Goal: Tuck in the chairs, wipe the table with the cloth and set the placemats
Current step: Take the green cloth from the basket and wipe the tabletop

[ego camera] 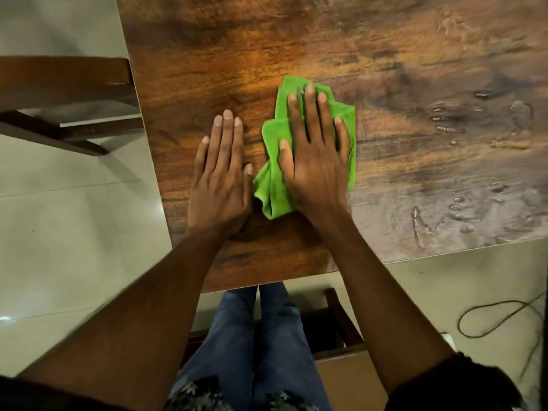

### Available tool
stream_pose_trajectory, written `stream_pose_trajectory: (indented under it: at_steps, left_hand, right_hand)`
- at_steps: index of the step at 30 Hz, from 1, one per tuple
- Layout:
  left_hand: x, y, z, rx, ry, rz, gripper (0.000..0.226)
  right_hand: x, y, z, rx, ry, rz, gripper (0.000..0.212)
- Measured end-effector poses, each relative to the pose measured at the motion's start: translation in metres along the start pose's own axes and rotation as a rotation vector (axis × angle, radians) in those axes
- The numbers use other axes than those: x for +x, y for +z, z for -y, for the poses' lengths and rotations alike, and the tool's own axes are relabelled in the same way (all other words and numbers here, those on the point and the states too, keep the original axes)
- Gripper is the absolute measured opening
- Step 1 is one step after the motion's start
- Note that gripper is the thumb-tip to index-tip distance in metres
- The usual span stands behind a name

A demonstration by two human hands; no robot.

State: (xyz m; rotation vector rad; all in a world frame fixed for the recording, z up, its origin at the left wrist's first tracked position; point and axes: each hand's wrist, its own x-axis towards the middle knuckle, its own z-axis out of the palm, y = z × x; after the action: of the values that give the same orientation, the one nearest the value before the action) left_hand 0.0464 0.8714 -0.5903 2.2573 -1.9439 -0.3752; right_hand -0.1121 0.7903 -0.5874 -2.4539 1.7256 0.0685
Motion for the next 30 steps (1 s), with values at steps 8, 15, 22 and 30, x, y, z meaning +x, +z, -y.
stream_pose_trajectory:
  at_steps: [8,15,22,30]
  left_hand:
    - [-0.001,0.000,0.001,0.003,-0.002,0.008,0.064]
    - [0.001,-0.003,-0.001,-0.009,-0.013,0.033,0.065]
    - [0.001,-0.001,-0.003,-0.012,-0.018,0.016,0.065]
    - [0.000,0.002,-0.001,-0.024,0.006,-0.014,0.064]
  right_hand:
    - [-0.068,0.001,-0.018,0.004,0.056,0.053,0.064]
    - [-0.115,0.002,-0.022,0.020,0.108,0.085,0.065]
    - [-0.027,0.002,-0.026,-0.026,0.040,-0.021,0.065]
    - [-0.065,0.003,-0.039,-0.008,0.031,0.017,0.065]
